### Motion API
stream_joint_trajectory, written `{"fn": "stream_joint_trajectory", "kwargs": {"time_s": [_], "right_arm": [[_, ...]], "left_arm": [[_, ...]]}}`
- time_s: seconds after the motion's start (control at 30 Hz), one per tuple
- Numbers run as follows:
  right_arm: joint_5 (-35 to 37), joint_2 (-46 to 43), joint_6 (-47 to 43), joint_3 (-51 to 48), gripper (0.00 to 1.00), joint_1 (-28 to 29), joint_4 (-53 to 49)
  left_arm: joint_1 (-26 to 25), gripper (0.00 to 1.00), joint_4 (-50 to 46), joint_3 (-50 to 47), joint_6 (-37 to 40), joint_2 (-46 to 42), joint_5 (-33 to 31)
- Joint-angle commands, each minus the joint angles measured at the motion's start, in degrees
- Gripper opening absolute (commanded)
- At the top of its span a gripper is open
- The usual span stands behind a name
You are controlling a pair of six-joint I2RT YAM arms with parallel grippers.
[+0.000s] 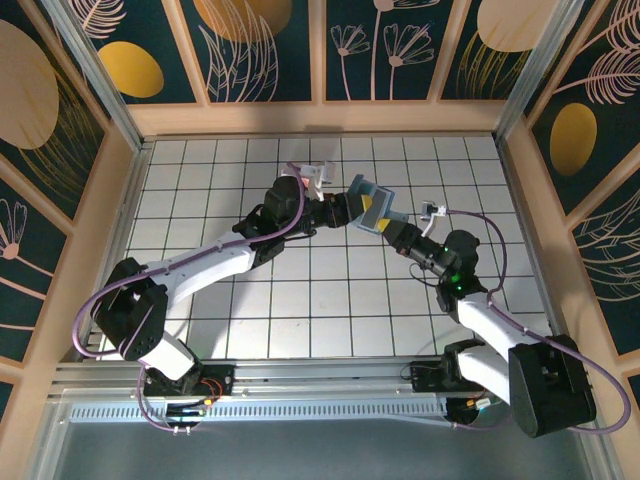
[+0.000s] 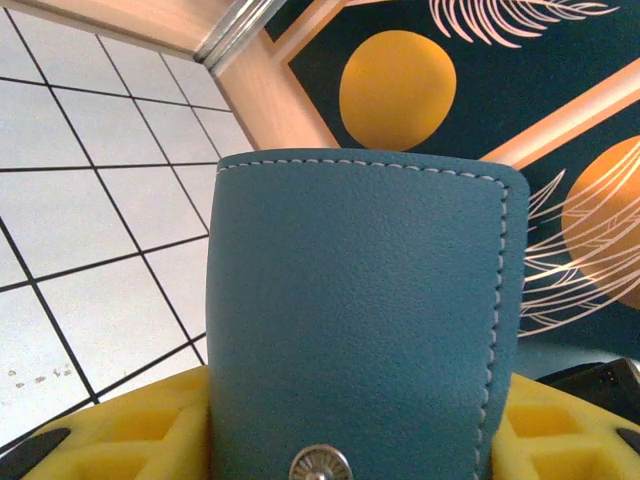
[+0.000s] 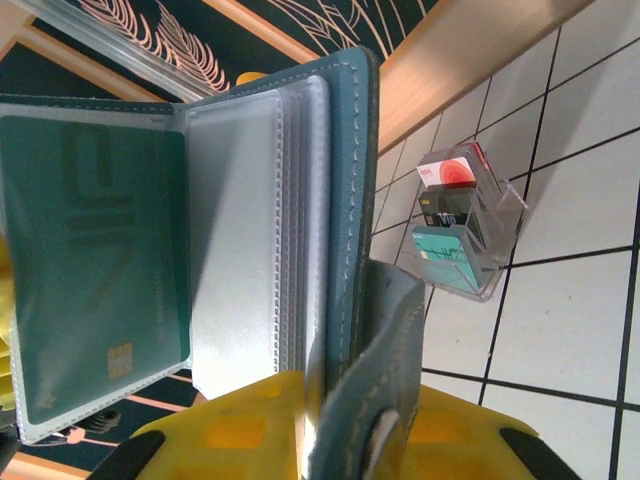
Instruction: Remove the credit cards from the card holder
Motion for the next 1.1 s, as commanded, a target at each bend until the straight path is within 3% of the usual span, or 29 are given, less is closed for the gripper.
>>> {"fn": "stream_joint_trajectory", "kwargs": {"time_s": [0.0,0.37,0.6,0.77,0.83,0.9,1.07], "right_arm": [[-0.5,-0.9,-0.8,2.1,0.16,0.5,1.5],[-3.6,-0.9,-0.5,2.9,0.14,0.8,4.1],[-4.6,-0.1,-1.2,3.7,0.19,0.9,3.7],[-3.6,-1.1,-2.7,4.2,0.03,0.8,1.0],[-3.0,-2.2,-3.7,4.7,0.0,0.9,-1.1],[-1.5,-3.6,-5.6,5.6,0.0,0.9,-5.4],[6.4,-7.3,-12.3,11.9,0.0,1.8,-25.6]], "left_arm": [[0.4,0.06,4.7,-0.4,-0.8,-2.0,1.1],[0.4,0.07,6.1,0.1,-1.4,-1.2,2.8],[0.4,0.07,6.3,0.3,-1.6,-1.1,3.0],[0.4,0.08,5.9,0.0,-1.5,-1.7,2.4],[0.4,0.16,5.6,-0.1,-1.5,-1.8,2.1],[0.4,0.32,5.0,-0.1,-1.3,-1.8,1.8],[0.5,0.64,5.2,-0.3,-1.0,-0.5,3.2]]}}
